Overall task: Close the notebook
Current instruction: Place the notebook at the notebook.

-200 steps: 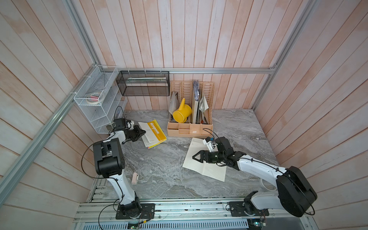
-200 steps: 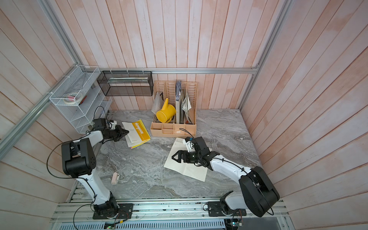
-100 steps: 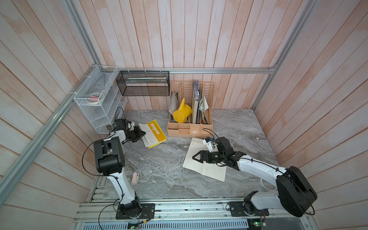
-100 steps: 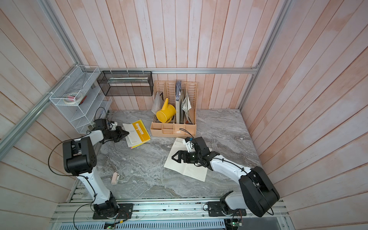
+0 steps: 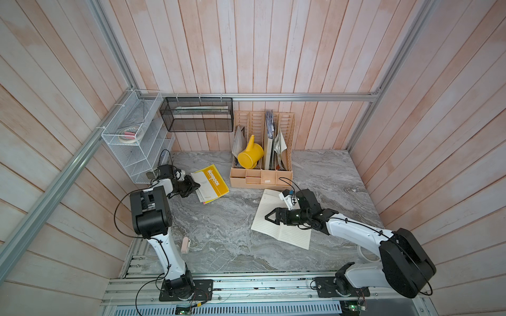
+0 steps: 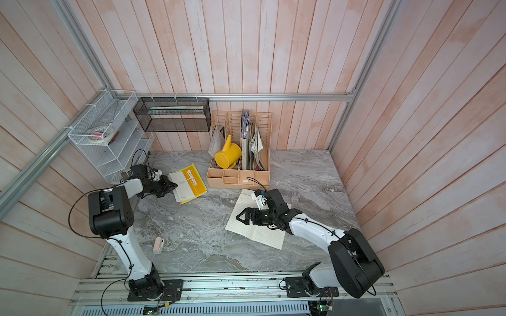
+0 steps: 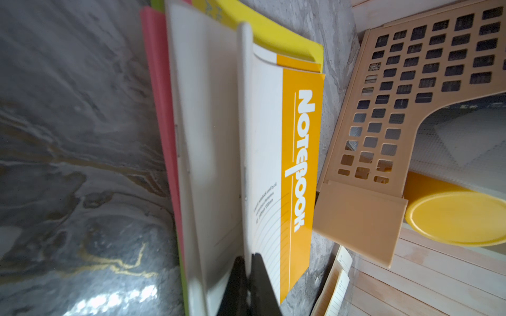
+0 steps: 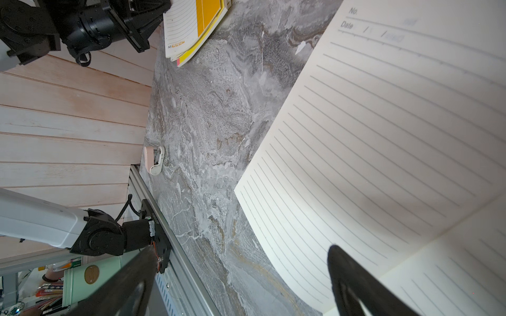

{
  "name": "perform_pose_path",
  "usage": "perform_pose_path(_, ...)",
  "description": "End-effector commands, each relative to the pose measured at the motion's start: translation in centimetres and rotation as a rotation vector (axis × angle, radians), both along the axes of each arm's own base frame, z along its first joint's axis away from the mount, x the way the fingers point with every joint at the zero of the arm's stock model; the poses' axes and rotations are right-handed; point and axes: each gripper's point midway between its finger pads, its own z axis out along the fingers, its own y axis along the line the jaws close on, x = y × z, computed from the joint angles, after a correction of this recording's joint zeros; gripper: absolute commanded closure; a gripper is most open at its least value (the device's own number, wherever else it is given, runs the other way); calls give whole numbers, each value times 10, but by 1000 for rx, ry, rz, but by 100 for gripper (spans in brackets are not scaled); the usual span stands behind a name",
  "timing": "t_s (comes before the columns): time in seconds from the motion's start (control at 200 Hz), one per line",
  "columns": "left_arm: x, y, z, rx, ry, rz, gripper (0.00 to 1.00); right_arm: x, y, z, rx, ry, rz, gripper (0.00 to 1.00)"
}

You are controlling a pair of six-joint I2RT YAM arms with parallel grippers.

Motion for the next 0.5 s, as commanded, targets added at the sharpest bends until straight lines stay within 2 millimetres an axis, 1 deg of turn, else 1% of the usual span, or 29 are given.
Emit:
perform_pose_path(0.0,4,8,0,33,-6,1,91,-2,0,-3,10,14,6,2)
perform_pose_path(0.2,5,11,1,46,-8,7,81,-3,0,-5,11,17,7,2)
perform_pose_path(0.495,5,13,4,48,-15,12,76,-3,2,-4,16,18,9,2)
